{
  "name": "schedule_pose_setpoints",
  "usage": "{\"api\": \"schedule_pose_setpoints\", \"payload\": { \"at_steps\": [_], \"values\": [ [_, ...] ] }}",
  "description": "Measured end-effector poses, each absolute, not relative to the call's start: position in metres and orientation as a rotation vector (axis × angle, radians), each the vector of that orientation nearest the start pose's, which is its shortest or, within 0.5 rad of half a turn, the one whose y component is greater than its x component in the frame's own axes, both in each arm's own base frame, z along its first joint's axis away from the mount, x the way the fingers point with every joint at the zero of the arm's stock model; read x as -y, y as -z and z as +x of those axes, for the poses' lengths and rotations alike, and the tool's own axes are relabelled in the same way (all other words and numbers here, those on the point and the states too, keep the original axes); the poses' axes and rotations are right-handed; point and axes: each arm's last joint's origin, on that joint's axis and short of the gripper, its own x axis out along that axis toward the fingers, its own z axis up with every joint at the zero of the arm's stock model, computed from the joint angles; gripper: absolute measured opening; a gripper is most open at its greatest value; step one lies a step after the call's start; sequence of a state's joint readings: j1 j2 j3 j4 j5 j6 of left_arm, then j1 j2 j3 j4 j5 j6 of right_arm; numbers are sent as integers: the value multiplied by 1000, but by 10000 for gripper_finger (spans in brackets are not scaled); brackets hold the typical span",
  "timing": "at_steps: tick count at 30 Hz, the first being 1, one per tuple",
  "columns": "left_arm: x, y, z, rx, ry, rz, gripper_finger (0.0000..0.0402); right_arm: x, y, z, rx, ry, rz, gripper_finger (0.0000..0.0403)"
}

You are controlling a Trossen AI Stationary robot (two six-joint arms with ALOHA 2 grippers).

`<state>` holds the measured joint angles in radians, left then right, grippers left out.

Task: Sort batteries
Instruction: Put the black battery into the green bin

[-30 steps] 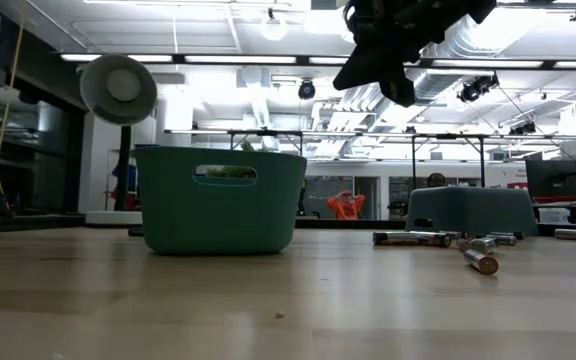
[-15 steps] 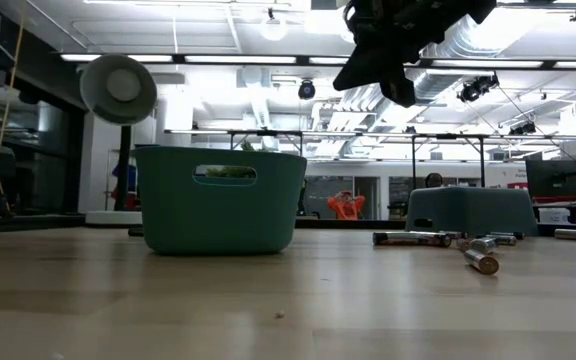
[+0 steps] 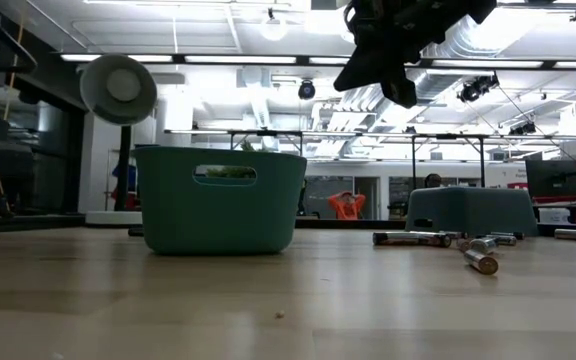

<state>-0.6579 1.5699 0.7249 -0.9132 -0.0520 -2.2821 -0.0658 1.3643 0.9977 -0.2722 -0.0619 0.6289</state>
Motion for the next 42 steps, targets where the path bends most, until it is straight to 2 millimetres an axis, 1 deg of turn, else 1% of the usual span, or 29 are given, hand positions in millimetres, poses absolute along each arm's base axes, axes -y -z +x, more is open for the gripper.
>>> {"api": "schedule_pose_setpoints", "payload": {
  "at_steps": [3, 4, 6, 7, 10, 11, 13, 16, 19, 21, 24, 28, 30, 32, 36, 38, 42],
  "values": [
    [122, -143, 174, -967, -1315, -1040, 33, 17, -273, 293, -621, 179, 656, 0],
    [120, -151, 175, -917, -1281, -1036, 35, 16, -273, 293, -622, 168, 660, 0],
    [116, -172, 179, -823, -1194, -1036, 32, 16, -276, 292, -613, 143, 660, 0],
    [112, -181, 181, -770, -1147, -1009, 30, 16, -278, 291, -604, 132, 659, 0],
    [98, -216, 192, -581, -989, -860, 30, 15, -288, 287, -554, 114, 657, 0],
    [93, -228, 196, -542, -936, -804, 30, 15, -292, 285, -541, 110, 657, 0],
    [83, -244, 207, -529, -828, -680, 30, 15, -298, 280, -511, 102, 655, 0],
    [64, -258, 229, -557, -662, -545, 30, 14, -306, 275, -481, 96, 653, 0],
    [47, -260, 250, -585, -516, -457, 37, 14, -309, 272, -471, 93, 652, 0],
    [35, -258, 259, -604, -467, -435, 65, 14, -310, 272, -468, 94, 659, 0],
    [16, -256, 264, -640, -431, -449, 121, 14, -309, 271, -475, 100, 660, 0],
    [0, -253, 262, -735, -340, -476, 185, 14, -308, 271, -483, 102, 660, 0],
    [-6, -254, 258, -762, -308, -481, 207, 14, -308, 271, -483, 102, 659, 0],
    [-11, -255, 251, -802, -314, -469, 222, 14, -308, 270, -484, 103, 660, 0],
    [-23, -245, 232, -992, -441, -374, 230, 15, -308, 270, -480, 117, 656, 0],
    [-35, -236, 225, -1081, -487, -327, 229, 15, -308, 270, -476, 132, 653, 0],
    [-62, -223, 221, -1150, -448, -339, 229, 16, -308, 271, -464, 164, 645, 0]
  ]
}}
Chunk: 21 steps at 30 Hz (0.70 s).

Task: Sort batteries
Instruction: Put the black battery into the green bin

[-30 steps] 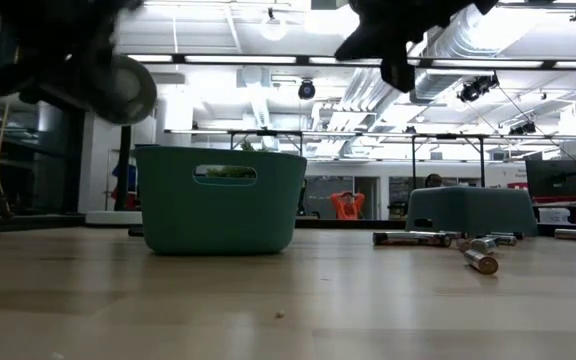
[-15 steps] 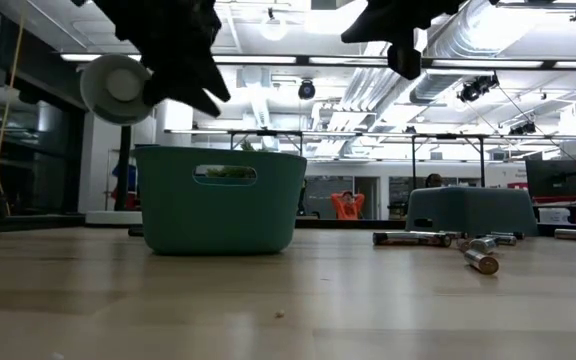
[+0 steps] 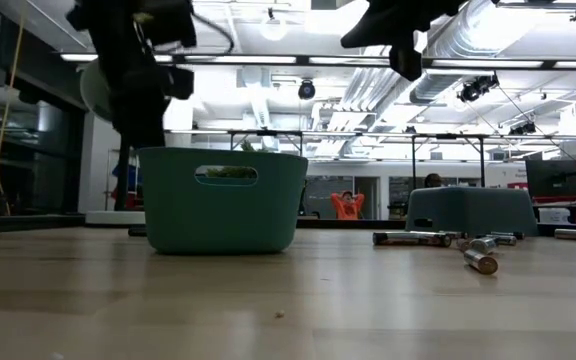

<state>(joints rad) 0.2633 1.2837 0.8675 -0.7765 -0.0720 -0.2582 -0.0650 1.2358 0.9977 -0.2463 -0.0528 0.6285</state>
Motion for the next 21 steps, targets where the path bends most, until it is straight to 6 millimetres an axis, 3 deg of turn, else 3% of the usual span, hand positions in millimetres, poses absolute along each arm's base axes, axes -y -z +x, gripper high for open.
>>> {"api": "schedule_pose_setpoints", "payload": {
  "at_steps": [7, 15, 21],
  "values": [
    [-95, -198, 221, -1297, -265, -192, 229, 16, -308, 271, -464, 164, 648, 0],
    [-93, -147, 236, -1538, -3, -13, 229, 16, -308, 270, -464, 165, 647, 0],
    [-96, -124, 244, -1600, -17, -38, 219, 16, -308, 270, -464, 165, 645, 0]
  ]
}}
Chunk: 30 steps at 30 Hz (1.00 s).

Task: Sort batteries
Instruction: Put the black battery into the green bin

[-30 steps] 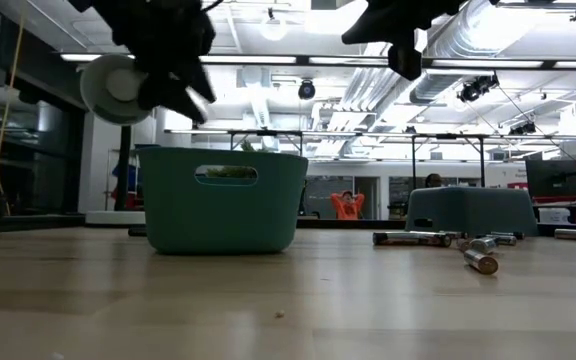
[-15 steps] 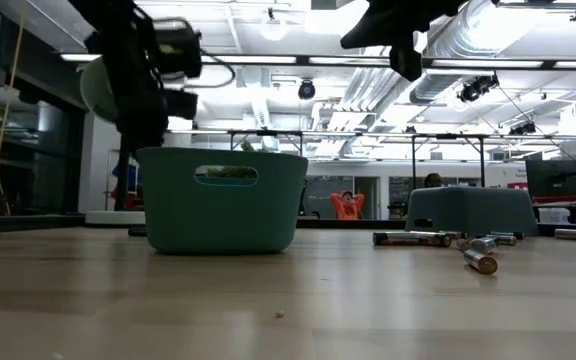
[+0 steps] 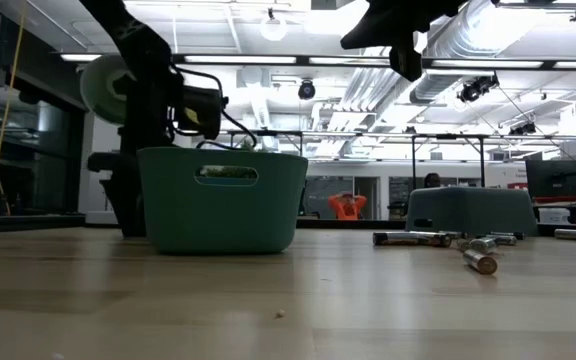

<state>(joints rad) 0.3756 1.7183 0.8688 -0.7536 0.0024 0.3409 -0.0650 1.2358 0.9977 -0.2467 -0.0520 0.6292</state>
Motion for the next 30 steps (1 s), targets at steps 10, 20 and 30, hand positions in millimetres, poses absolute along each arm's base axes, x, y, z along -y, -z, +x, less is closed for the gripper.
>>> {"api": "schedule_pose_setpoints", "payload": {
  "at_steps": [10, 20, 30],
  "values": [
    [-101, -161, 233, -1457, -192, -107, 21, 16, -308, 270, -465, 176, 632, 0],
    [-81, -235, 209, -1078, -317, -236, 1, 17, -308, 270, -465, 175, 614, 0],
    [-3, -233, 251, -930, -58, -142, 1, 16, -308, 270, -468, 176, 614, 0]
  ]
}}
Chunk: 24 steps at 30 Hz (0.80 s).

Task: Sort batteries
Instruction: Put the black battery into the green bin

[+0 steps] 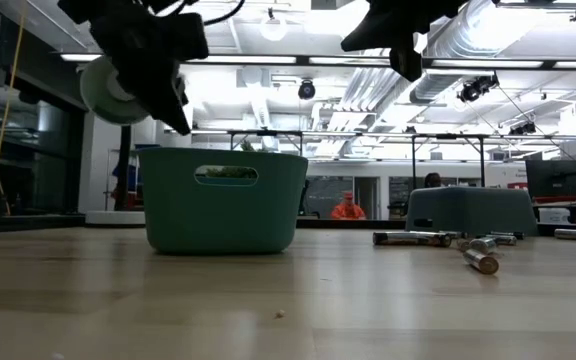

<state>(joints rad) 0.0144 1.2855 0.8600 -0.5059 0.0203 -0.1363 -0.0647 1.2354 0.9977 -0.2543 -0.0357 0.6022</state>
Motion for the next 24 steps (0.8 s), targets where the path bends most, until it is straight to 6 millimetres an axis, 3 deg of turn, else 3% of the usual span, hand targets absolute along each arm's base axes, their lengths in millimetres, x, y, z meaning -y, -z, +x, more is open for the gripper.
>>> {"api": "schedule_pose_setpoints", "payload": {
  "at_steps": [5, 11, 16, 20, 24],
  "values": [
    [0, -233, 250, -924, -162, -171, 7, 17, -308, 270, -468, 176, 615, 0],
    [-19, -238, 232, -981, -371, -188, 59, 17, -308, 270, -465, 181, 613, 0],
    [-61, -232, 231, -978, -489, -288, 119, 17, -308, 270, -463, 183, 621, 0],
    [-100, -214, 235, -961, -377, -393, 151, 17, -308, 270, -462, 188, 639, 0],
    [-119, -196, 232, -959, -274, -411, 161, 17, -308, 270, -463, 188, 639, 0]
  ]
}}
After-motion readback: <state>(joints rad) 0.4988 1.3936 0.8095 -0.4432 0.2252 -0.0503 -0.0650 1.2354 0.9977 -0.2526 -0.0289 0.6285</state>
